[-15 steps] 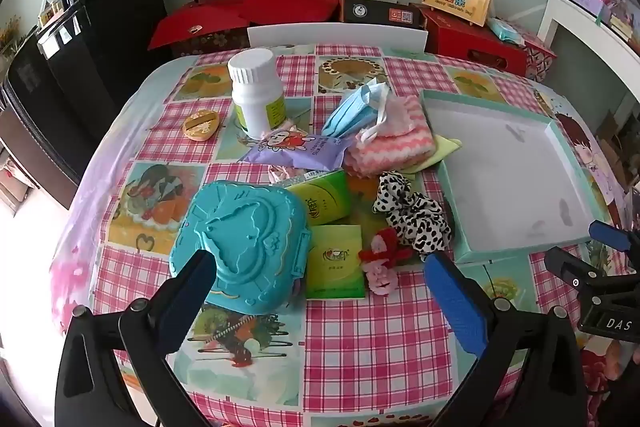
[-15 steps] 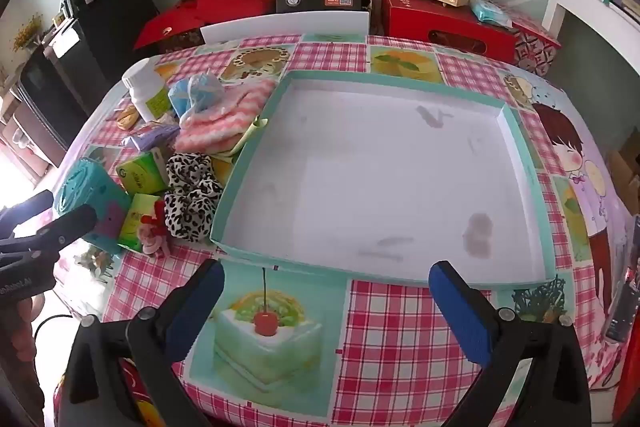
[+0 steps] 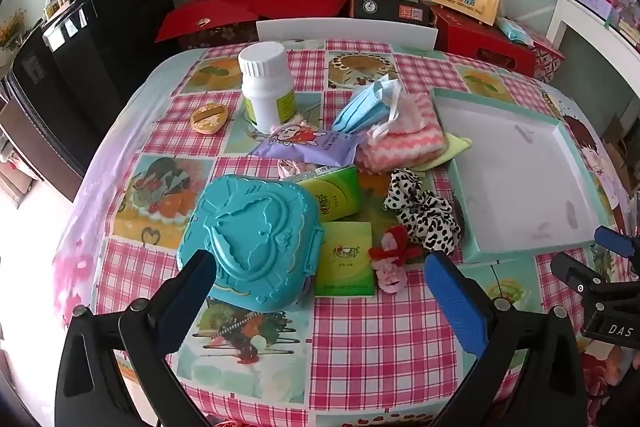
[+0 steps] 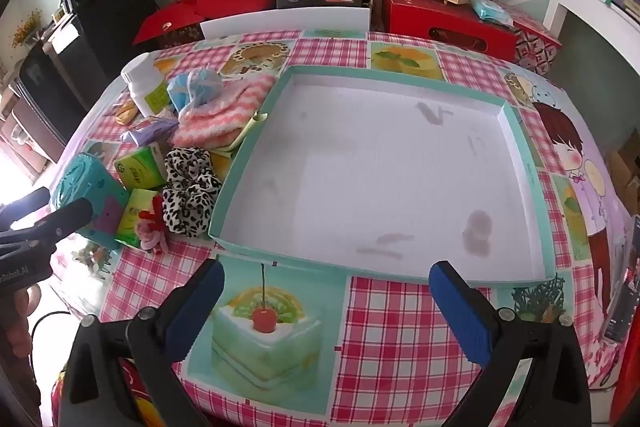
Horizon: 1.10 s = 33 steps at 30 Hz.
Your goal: Organize soft objects
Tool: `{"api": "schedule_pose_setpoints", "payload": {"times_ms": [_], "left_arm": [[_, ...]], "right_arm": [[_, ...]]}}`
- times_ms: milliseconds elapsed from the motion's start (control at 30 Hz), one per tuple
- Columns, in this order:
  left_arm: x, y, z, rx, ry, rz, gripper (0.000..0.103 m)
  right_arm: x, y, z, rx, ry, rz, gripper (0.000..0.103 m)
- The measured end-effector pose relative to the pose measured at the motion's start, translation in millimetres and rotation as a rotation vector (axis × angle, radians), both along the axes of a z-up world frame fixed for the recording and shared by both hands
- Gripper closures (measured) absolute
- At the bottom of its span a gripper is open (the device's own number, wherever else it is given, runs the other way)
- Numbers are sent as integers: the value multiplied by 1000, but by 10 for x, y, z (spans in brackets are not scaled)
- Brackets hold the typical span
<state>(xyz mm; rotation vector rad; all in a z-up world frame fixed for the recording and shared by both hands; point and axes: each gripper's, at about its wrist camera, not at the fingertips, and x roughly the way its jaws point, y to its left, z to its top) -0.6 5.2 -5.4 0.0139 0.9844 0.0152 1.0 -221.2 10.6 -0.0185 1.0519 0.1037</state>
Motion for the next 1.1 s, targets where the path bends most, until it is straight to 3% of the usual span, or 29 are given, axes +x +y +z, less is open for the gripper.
{"api": "schedule_pose_setpoints", "payload": {"times_ms": [1100], "left_arm": [[36,-5,-16,-6,21,31,0]], "right_arm": [[27,50,-31,-26,24,10,0]]}}
